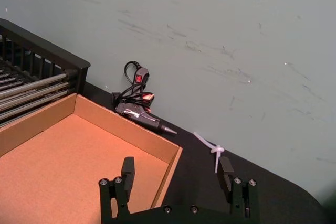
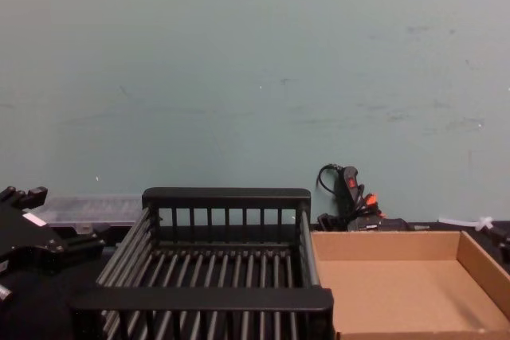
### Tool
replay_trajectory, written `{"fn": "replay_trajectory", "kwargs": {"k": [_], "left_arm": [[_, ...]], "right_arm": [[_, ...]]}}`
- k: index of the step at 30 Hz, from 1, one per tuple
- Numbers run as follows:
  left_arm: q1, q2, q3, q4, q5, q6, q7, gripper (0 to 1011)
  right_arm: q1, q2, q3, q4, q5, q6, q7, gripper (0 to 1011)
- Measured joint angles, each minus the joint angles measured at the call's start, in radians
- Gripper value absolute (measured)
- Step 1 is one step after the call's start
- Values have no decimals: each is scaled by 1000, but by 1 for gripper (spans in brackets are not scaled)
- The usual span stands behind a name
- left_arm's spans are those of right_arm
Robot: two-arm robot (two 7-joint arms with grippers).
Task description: Pick up the white tape and place it into the black box , Pick up the silver tape and place it into the brown box.
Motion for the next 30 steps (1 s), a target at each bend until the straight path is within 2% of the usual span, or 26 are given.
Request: {"fn": "replay_trajectory", "kwargs": {"k": [30], "left_arm": [[0,0,0,0,0,0,0,1001]], "right_arm": [[0,0,0,0,0,0,0,1002]]}}
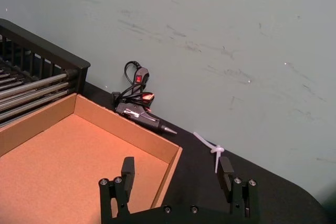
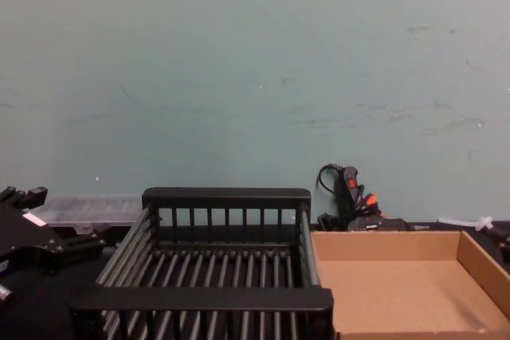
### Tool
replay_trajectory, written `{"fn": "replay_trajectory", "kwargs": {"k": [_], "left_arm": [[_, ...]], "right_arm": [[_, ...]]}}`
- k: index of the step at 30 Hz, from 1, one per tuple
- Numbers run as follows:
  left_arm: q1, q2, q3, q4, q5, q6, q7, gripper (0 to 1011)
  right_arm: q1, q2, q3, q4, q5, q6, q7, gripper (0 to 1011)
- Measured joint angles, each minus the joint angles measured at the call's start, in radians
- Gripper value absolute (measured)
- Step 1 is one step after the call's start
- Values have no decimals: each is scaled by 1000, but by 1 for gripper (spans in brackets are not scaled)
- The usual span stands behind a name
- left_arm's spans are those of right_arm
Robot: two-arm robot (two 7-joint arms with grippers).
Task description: Pick up the white tape and place it into the black box , Pick up the silver tape and place it into the brown box.
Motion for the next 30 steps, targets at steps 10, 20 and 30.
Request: {"fn": "replay_trajectory", "kwargs": {"k": [10,20,30], "left_arm": [[0,0,0,0,0,0,0,1001],[0,0,0,0,0,0,0,1001],[0,0,0,0,0,0,0,1001]], "right_arm": [[0,0,0,0,0,0,0,1002],[-13,-7,22,-13,6,5,22,1002],[-57,-12,58,-62,40,32,48,1002]]}}
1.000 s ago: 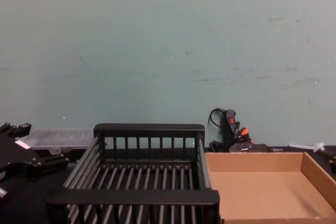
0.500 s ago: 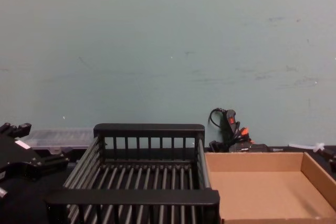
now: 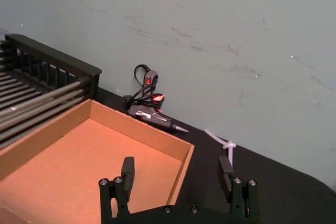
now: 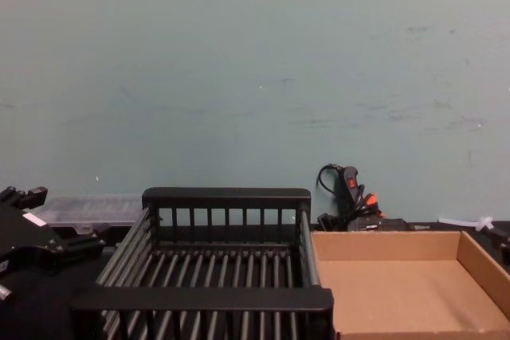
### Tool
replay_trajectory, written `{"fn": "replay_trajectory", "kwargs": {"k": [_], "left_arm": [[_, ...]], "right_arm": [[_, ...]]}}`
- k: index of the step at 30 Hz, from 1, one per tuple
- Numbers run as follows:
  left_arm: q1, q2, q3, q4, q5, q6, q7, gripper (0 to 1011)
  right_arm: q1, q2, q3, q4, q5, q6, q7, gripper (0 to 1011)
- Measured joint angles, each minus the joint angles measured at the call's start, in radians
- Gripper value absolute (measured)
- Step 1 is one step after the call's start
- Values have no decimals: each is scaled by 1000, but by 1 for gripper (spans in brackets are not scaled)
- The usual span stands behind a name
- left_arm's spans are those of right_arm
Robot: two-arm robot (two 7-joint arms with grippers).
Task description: Pick up the white tape and place it into the black box , Pick up the silver tape and place it into the brown box.
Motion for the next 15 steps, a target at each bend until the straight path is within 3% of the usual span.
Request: {"fn": "replay_trajectory", "kwargs": {"k": [8,15], "left_arm": [[0,0,0,0,0,0,0,1001],[0,0,0,0,0,0,0,1001]], "right_arm": [[-57,1,40,-78,42,34,22,1002],[-101,6,68,-157,74,107,33,1002]]}}
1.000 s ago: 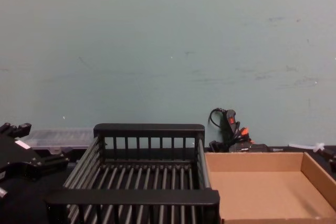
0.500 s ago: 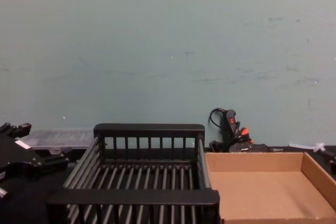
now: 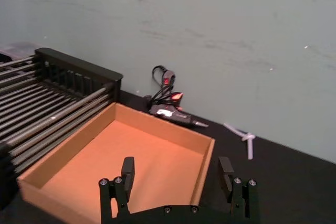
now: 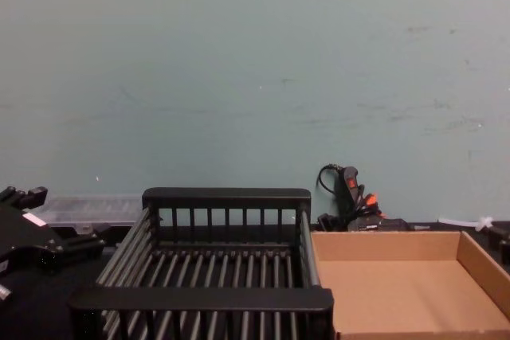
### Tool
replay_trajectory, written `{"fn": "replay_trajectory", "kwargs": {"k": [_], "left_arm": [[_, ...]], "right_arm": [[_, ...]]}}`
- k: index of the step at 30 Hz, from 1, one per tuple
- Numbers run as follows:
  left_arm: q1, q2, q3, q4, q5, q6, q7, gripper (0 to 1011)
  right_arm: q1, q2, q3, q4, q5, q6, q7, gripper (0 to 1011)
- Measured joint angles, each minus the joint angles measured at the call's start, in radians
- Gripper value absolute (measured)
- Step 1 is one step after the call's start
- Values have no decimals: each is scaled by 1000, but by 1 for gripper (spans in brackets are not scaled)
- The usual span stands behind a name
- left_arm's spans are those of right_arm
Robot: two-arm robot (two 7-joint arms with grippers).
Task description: Pick up the white tape and place it into the black box , Pick up the silver tape and place it into the brown box.
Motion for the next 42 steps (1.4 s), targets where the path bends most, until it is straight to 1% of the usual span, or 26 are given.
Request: {"fn": "replay_trajectory", "kwargs": {"k": [1,2,3,10,13,17,19,21,22,23,24,26,27,29,30,33,42], "left_arm": [[0,0,0,0,0,0,0,1001],[0,0,0,0,0,0,0,1001],[0,0,0,0,0,0,0,1001],[0,0,0,0,0,0,0,1001],[0,0,0,0,0,0,0,1001],[0,0,0,0,0,0,0,1001],[0,0,0,0,0,0,0,1001],[0,0,0,0,0,0,0,1001],[0,0,0,0,0,0,0,1001],[0,0,0,0,0,0,0,1001],[0,0,0,0,0,0,0,1001],[0,0,0,0,0,0,0,1001],[0,0,0,0,0,0,0,1002],[0,0,0,0,0,0,0,1001],[0,0,0,0,0,0,0,1001],[0,0,0,0,0,0,0,1001],[0,0,0,0,0,0,0,1001]], "right_arm": [[-11,2,6,-23,8,24,2,1002],[-16,3,8,-33,11,36,3,1002],[-26,4,13,-53,17,62,5,1002],[-64,9,28,-124,39,149,15,1002],[-87,9,39,-159,53,199,20,1002],[-101,7,44,-183,61,241,22,1002],[-112,5,49,-201,69,284,26,1002],[-117,4,50,-210,72,304,28,1002],[-121,3,50,-217,74,323,30,1002],[-121,3,50,-217,74,323,30,1002],[-125,2,50,-223,75,341,32,1002],[-129,0,50,-228,76,356,36,1002],[-133,-2,50,-231,77,373,38,1002],[-138,-5,50,-236,81,394,44,1002],[-138,-5,50,-236,81,394,44,1002],[-147,-12,50,-245,83,428,48,1002],[-171,-25,50,-269,82,482,65,1002]]}}
